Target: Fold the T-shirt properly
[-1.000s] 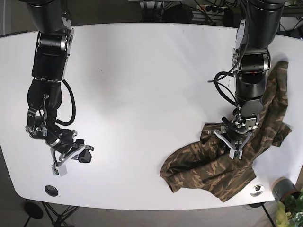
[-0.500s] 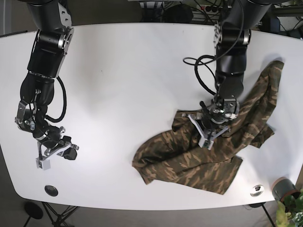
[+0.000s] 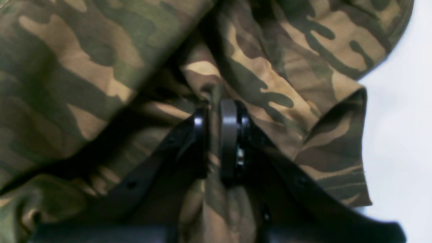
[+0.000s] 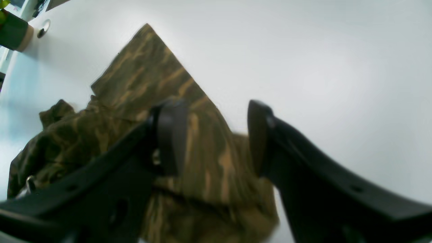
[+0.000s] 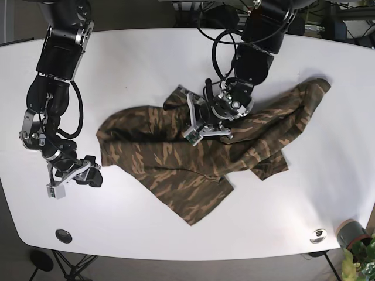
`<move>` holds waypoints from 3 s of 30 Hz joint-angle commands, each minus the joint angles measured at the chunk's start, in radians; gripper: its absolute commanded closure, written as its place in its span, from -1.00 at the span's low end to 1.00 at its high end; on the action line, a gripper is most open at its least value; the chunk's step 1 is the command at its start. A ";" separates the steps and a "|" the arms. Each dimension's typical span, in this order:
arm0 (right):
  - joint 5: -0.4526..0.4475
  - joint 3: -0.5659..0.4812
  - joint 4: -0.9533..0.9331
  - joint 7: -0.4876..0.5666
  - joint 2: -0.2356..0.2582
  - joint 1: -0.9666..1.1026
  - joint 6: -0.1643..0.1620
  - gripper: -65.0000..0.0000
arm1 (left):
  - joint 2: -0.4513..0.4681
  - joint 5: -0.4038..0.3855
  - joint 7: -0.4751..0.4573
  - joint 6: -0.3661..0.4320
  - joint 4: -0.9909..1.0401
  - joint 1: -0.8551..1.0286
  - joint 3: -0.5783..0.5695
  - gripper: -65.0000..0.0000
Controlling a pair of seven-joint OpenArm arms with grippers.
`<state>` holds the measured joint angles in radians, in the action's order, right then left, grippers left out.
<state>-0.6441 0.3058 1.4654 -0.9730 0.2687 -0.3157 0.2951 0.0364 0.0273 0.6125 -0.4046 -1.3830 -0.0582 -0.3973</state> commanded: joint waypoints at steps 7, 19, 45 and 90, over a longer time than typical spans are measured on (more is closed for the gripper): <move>-0.007 0.002 0.016 0.024 0.016 0.006 0.002 0.06 | 0.043 0.013 0.082 -0.014 -0.170 0.116 -0.073 1.00; -0.006 0.002 -0.099 0.013 0.017 0.091 0.000 0.06 | 0.038 0.013 0.082 -0.014 -0.275 0.153 0.018 0.27; -0.013 0.000 -0.168 -0.033 -0.079 0.161 0.005 0.06 | 0.044 0.007 0.082 -0.015 -0.470 0.154 0.225 0.14; -0.015 -0.078 -0.068 -0.062 -0.148 0.175 0.005 0.94 | 0.127 -0.310 0.264 -0.017 -0.212 0.126 1.276 -0.28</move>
<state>-0.6365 0.2272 1.3746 -1.0492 0.1143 -0.1169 0.2913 0.1360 -0.2512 0.8944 -0.4202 -1.6184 0.0700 0.8745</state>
